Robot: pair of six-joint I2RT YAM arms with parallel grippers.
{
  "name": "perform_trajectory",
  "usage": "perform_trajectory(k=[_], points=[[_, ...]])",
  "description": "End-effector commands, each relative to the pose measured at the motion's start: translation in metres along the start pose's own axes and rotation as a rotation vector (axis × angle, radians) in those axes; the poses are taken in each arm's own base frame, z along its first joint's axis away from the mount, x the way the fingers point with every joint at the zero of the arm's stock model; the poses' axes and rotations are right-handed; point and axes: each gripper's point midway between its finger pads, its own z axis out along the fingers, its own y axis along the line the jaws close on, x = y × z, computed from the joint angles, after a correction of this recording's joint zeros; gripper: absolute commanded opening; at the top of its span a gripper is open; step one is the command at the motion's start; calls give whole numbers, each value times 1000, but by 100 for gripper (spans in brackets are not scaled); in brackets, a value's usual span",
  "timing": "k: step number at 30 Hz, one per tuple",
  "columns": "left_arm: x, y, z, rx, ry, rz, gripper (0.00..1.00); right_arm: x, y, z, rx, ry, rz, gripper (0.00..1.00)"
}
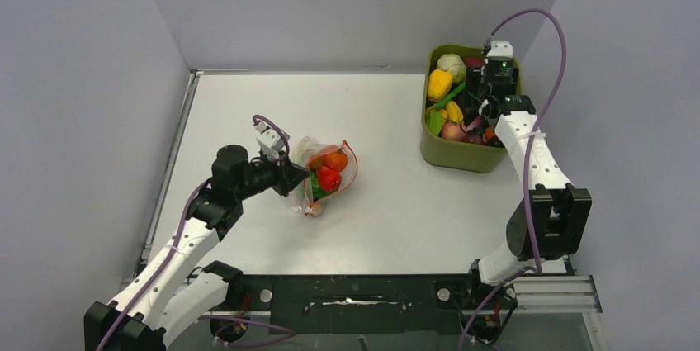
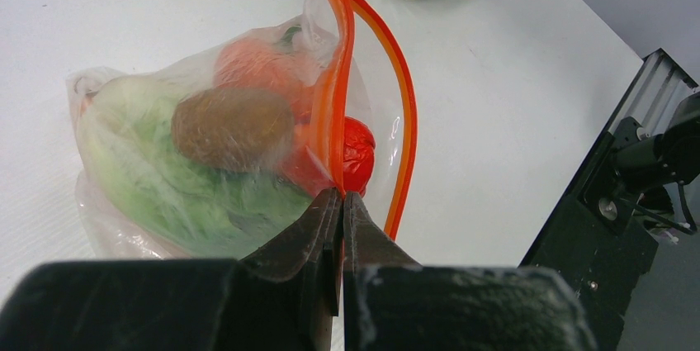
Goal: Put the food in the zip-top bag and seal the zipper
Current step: Pick up the fake vegetable from the bin.
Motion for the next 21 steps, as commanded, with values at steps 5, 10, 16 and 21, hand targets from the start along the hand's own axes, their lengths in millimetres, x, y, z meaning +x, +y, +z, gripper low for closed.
perform_trajectory(k=[5,10,16,21], points=[[-16,-5,0,31,-53,40,0,-32,11,18,-233,-98,198,55],[-16,-4,1,27,-49,41,0,-29,21,34,-265,-112,388,53],[-14,-4,1,28,-45,41,0,-37,8,61,-203,-154,317,55],[-13,-3,0,25,-40,41,0,-46,-3,78,-162,-190,151,56]])
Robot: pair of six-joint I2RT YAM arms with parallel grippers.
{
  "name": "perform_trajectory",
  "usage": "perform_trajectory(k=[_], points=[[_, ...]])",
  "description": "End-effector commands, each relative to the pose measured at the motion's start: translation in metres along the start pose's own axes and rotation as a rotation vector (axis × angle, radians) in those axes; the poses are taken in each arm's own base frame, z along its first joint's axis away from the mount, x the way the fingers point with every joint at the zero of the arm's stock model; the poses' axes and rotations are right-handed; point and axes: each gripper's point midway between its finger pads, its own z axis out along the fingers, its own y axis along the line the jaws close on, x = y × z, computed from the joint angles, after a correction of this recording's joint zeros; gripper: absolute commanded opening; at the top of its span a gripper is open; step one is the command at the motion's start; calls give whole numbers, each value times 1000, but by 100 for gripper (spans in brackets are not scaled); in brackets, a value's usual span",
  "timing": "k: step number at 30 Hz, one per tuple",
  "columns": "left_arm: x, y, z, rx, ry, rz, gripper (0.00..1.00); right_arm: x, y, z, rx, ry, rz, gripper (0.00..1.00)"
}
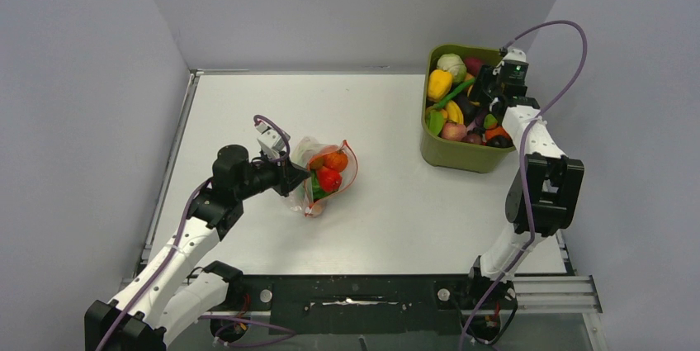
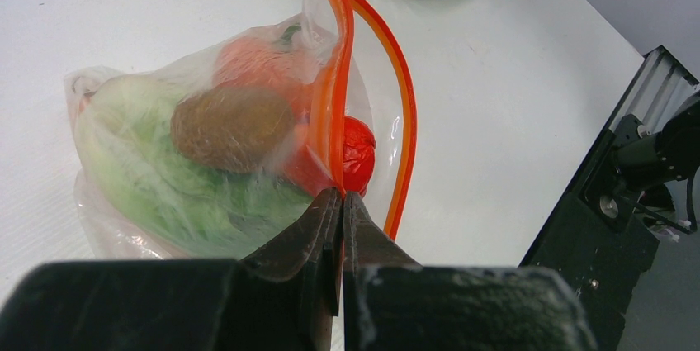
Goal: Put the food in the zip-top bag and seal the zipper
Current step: Pick up the fake vegetable from the bin.
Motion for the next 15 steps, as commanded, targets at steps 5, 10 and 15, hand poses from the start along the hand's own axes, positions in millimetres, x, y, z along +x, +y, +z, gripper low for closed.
perform_trajectory(k=[5,10,15], points=[[-15,-4,-1,23,-48,40,0,-69,-7,16,14,-193,-315,55],[-13,-3,-1,23,-40,54,0,-80,-24,37,34,-163,-400,56],[-14,-2,-2,15,-49,59,0,-80,-16,49,-93,-197,-565,58]])
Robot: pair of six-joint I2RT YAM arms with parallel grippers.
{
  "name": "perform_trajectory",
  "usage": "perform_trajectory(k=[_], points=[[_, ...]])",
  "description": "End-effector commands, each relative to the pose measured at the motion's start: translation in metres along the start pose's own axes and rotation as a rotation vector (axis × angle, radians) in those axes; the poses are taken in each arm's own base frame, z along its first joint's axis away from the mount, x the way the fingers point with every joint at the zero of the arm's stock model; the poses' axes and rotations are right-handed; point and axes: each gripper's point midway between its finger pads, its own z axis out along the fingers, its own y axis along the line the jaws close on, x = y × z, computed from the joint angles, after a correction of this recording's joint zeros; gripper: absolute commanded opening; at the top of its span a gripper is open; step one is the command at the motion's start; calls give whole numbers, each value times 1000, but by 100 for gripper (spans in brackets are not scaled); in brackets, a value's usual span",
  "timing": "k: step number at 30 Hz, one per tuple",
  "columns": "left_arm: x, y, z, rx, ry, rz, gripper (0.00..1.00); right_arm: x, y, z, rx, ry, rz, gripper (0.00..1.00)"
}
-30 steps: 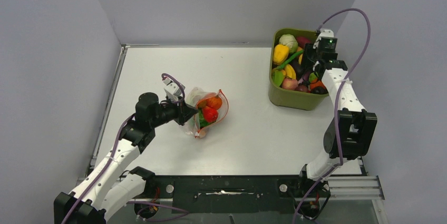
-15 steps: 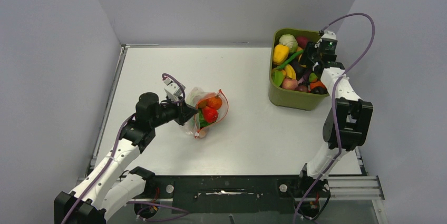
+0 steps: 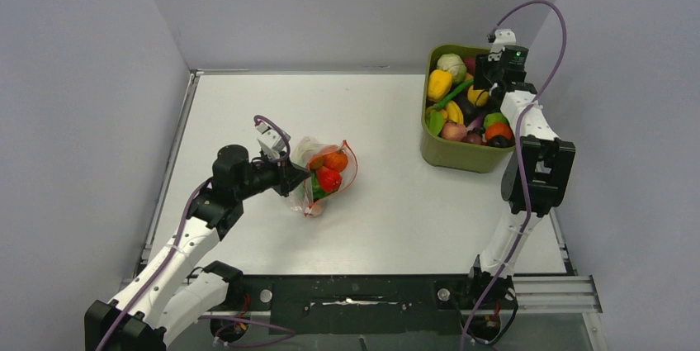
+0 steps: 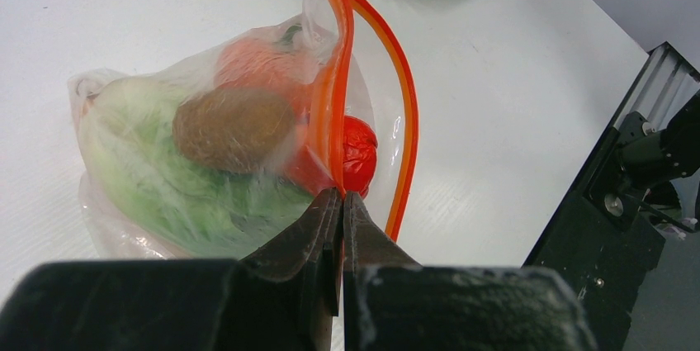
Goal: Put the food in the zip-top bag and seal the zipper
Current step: Pick up the fake vegetable from the bin.
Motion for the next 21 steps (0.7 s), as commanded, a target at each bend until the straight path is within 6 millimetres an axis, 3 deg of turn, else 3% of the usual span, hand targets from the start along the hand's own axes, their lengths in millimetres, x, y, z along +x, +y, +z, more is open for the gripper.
perform_trajectory(k=[1,6,12,21], points=[[-15,-2,-2,15,-50,49,0,-30,-6,2,-66,-134,-190,59],[-10,0,0,8,-31,49,0,-35,-13,21,-70,-139,-229,60],[-9,1,1,8,-24,45,0,-27,-10,50,-122,-104,-259,60],[-8,2,2,8,-20,45,0,-26,1,58,-212,-137,-259,52]])
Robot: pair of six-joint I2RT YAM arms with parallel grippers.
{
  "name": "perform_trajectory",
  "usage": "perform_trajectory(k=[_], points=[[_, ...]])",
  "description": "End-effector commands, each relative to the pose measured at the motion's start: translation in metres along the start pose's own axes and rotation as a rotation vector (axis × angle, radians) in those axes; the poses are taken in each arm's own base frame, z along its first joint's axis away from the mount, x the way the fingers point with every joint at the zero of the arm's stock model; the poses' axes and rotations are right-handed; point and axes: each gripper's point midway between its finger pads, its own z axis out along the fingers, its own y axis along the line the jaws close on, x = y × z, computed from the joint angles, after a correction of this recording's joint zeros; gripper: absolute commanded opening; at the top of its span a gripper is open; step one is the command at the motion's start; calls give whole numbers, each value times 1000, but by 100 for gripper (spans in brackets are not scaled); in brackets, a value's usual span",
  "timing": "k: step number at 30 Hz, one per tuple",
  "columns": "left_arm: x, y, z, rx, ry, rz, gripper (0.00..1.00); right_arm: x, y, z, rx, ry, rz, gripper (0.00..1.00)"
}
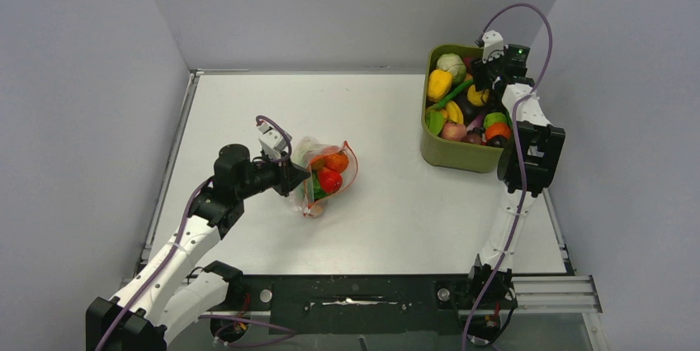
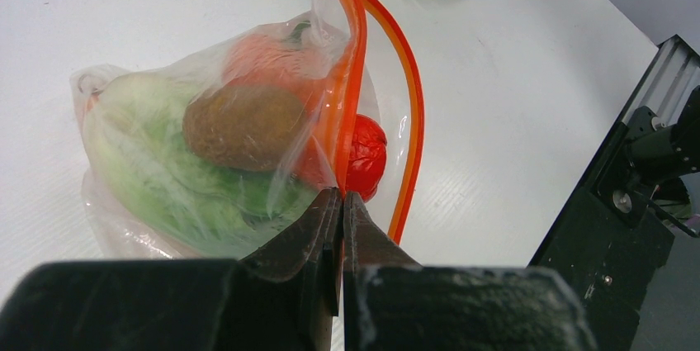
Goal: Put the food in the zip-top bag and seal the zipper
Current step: Pick up the fake vegetable from the bin.
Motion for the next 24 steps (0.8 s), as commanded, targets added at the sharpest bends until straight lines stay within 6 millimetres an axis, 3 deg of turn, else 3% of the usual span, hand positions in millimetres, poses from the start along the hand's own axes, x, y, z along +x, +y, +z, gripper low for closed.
perform_trajectory(k=[1,7,14,24], points=[[-12,-1,0,14,-35,37,0,-41,-12,-9,-14,-119,-41,50],[-13,-1,-1,14,-39,42,0,-37,-7,-12,-36,-112,-42,35],[-15,-2,-4,11,-55,57,0,-37,0,-24,-58,-118,-36,25],[-17,-3,-5,17,-65,61,0,-53,4,-52,-49,-148,-9,15]])
